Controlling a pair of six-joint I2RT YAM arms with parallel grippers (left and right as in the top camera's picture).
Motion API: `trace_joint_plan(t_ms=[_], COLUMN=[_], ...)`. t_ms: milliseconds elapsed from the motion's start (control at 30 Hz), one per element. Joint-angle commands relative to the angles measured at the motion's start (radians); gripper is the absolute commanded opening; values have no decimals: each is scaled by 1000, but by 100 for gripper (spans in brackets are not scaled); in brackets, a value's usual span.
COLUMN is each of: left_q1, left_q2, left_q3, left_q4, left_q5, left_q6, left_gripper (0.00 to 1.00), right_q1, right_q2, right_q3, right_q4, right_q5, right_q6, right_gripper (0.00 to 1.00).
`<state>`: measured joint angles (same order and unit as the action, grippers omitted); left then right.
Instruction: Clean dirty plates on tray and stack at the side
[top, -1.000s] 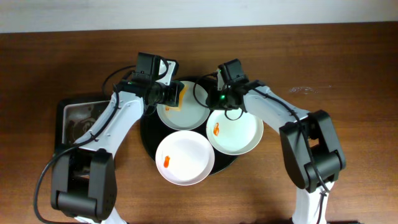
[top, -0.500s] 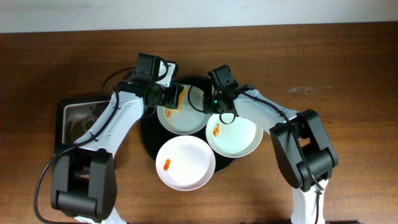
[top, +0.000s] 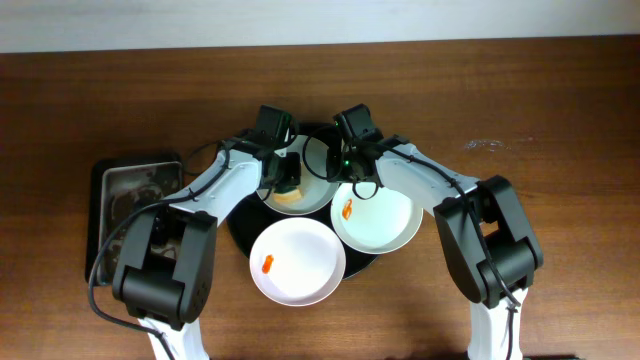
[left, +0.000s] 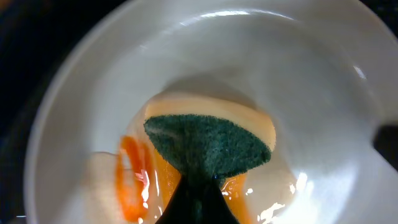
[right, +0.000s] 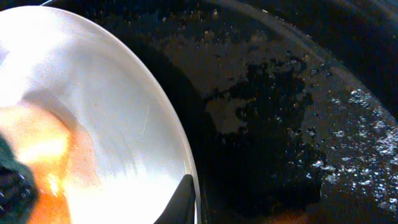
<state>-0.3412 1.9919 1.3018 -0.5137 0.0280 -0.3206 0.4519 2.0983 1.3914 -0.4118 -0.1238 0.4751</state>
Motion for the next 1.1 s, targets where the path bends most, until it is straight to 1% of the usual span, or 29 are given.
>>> trace_joint_plan(t_ms=[0, 67, 100, 133, 267, 367, 400, 433, 500, 600, 633, 700, 767, 800, 867, 900, 967, 1067], left_q1=[15, 15, 15, 14, 15, 15, 15, 17, 23, 24, 24, 24, 27, 32, 43, 43, 43, 43], left_q2=[56, 56, 56, 56, 55, 55, 55, 55, 55, 55, 55, 55, 55, 55, 55, 55, 55, 55], left_q3=[-11, -11, -7, 3, 175, 249, 255, 255, 255, 255, 255, 255, 255, 255, 255, 255, 255, 255], left_q4=[-10, -3, 4, -6, -179, -268, -283, -290, -292, -291, -292, -293, -293, -293, -293, -292, -292, -292], left_q5=[-274, -370, -377, -392, -391, -391, -381, -338, -252, -104, -91, -91, -91, -91, -90, -90, -91, -90], left_q6=[81, 105, 140, 140, 109, 97, 75, 75, 75, 75, 75, 75, 75, 76, 76, 76, 76, 76], left_gripper=[0, 0, 0, 0, 0, 0, 0, 0, 1, 2, 2, 3, 4, 6, 7, 7, 7, 7], right_q1=[-1, -1, -1, -2, -2, -2, -2, -2, -2, -2, -2, -2, 3, 8, 43, 74, 181, 257], right_q2=[16, 16, 16, 16, 4, -31, -40, -51, -73, -94, -94, -94, -94, -94, -94, -94, -94, -93], right_q3=[2, 2, 2, 2, 2, 2, 2, 17, 91, 283, 353, 459, 558, 578, 589, 589, 588, 588], right_q4=[-25, -34, -39, -45, -79, -91, -100, -148, -242, -478, -569, -699, -815, -835, -854, -853, -853, -853], right_q5=[57, 58, 58, 58, 137, 193, 206, 262, 290, 362, 418, 475, 538, 565, 696, 775, 993, 1127], right_q6=[13, 13, 13, 13, 5, -18, -25, -26, -132, -217, -218, -262, -262, -257, -231, -222, -204, -184], right_gripper=[4, 4, 4, 4, 4, 4, 4, 4, 4, 4, 4, 4, 4, 4, 4, 4, 4, 4])
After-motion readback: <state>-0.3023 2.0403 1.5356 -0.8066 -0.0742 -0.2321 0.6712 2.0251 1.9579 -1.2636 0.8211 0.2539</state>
